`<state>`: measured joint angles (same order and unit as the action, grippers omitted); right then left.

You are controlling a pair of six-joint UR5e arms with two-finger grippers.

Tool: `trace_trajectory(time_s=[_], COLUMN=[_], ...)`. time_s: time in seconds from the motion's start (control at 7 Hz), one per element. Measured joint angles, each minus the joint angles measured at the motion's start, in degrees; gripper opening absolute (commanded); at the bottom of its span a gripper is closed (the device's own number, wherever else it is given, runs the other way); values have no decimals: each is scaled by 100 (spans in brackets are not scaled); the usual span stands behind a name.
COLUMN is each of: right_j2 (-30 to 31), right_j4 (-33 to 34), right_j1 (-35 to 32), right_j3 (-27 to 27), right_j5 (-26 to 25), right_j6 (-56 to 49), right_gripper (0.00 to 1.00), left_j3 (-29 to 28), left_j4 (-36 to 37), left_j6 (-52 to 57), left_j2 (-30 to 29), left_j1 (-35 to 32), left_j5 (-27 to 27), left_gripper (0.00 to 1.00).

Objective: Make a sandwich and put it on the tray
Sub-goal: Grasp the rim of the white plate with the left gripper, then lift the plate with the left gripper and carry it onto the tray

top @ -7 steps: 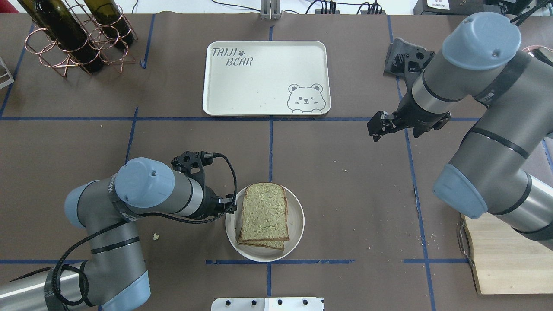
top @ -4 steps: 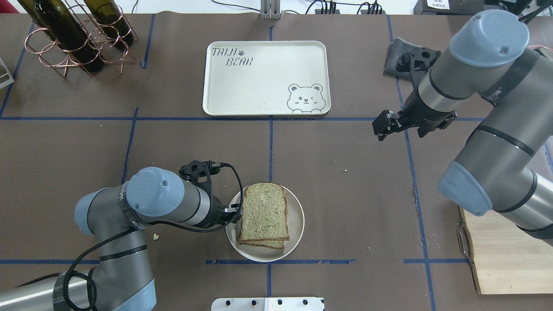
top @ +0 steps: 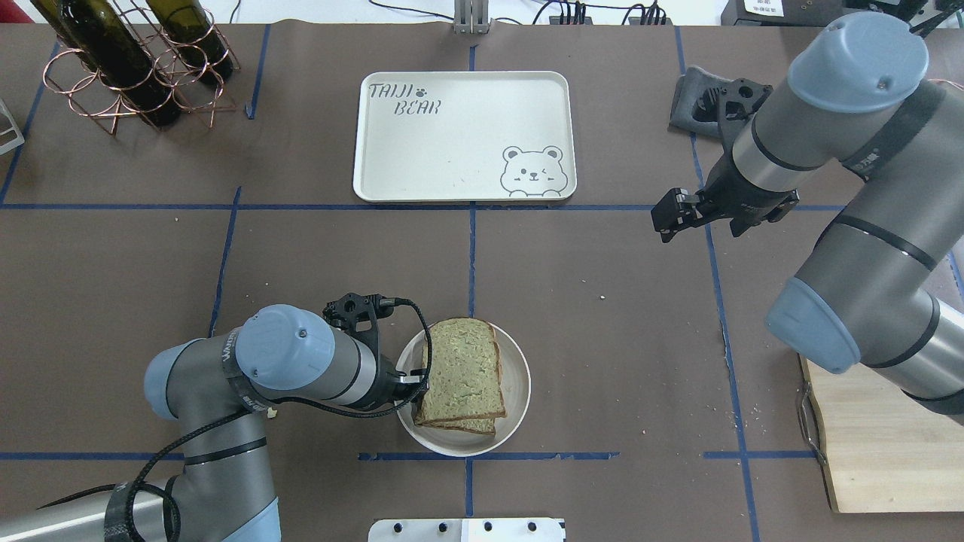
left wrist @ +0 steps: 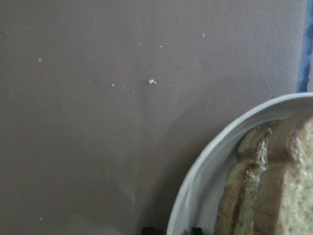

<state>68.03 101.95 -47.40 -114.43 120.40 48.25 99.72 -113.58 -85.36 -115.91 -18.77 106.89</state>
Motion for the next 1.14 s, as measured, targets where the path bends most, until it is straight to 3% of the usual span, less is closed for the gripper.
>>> trace_trajectory(time_s=[0.57, 1.14], right_j2=[42, 112], right_j4=[-4, -7], right_j1=[-22, -140], right_j3=[-65, -136], right_j5=[1, 9], right_j6=[-2, -57], right_gripper=[100, 100], left_j3=[103, 144], left_j4=[-116, -712], left_j6=[-46, -480], left_j2=[-1, -2], left_j1=[-106, -525], left_j5=[59, 745], left_gripper=[0, 0])
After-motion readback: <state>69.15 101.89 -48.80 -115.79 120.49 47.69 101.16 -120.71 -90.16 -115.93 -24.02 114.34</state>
